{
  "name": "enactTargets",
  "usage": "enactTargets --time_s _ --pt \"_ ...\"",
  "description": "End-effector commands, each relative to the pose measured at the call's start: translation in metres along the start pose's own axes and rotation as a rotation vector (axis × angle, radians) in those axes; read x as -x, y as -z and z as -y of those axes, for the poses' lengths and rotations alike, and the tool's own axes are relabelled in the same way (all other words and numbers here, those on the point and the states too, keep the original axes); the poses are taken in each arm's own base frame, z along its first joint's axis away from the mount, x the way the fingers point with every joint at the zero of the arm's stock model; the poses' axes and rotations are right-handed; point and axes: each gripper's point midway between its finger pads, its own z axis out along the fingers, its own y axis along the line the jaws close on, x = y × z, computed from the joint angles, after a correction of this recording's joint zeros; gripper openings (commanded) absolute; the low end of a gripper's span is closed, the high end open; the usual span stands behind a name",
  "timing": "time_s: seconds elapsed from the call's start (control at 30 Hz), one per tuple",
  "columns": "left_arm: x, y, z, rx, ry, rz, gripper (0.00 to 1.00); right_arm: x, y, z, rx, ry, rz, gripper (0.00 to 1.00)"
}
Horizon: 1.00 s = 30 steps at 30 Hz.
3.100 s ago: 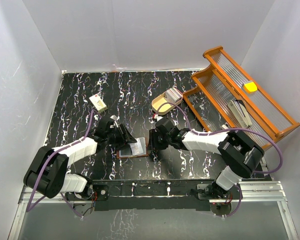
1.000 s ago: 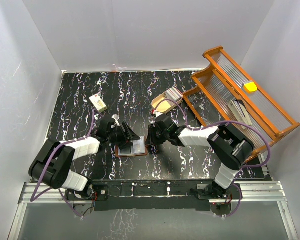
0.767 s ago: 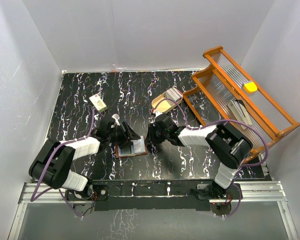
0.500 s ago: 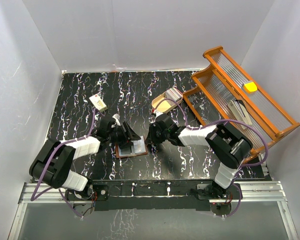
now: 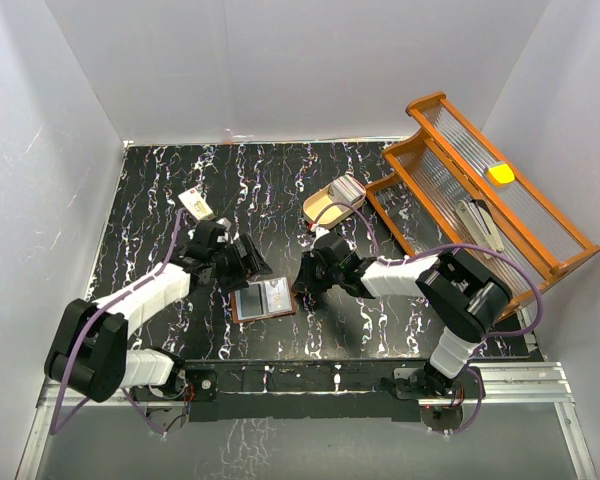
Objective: Put the credit cards into the card holder
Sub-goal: Insert the credit card into the card holder, then close the card holder at the center of the board.
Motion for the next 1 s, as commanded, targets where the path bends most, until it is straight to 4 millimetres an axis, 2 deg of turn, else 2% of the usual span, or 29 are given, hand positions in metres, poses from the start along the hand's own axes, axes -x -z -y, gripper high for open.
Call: enactTargets --time_s 0.0,0.23,0.47,0.7,0.87,0.97 --pt "0.001 0.022 -0.037 0.146 0.014 0.012 0.83 0.012 0.006 -0.017 0.062 0.007 0.050 0.00" --pt "-0.007 0.035 -0.069 0.223 0.088 0.016 0.83 0.010 0.007 -0.021 0.087 -0.018 0.053 0.00" --pt "-0.023 0.025 -0.077 0.196 0.136 -0.020 0.83 0.005 0.005 -0.021 0.101 -0.034 0.043 0.00" --pt "-0.024 0.017 -0.055 0.059 0.161 -0.046 0.79 0.003 0.006 -0.023 0.113 -0.050 0.041 0.00" --pt "-0.017 0.027 -0.029 -0.045 0.169 -0.025 0.70 0.005 0.007 -0.027 0.128 -0.058 0.044 0.00" --pt "-0.015 0.033 -0.020 -0.077 0.175 -0.014 0.65 0.007 0.007 -0.029 0.135 -0.060 0.050 0.00"
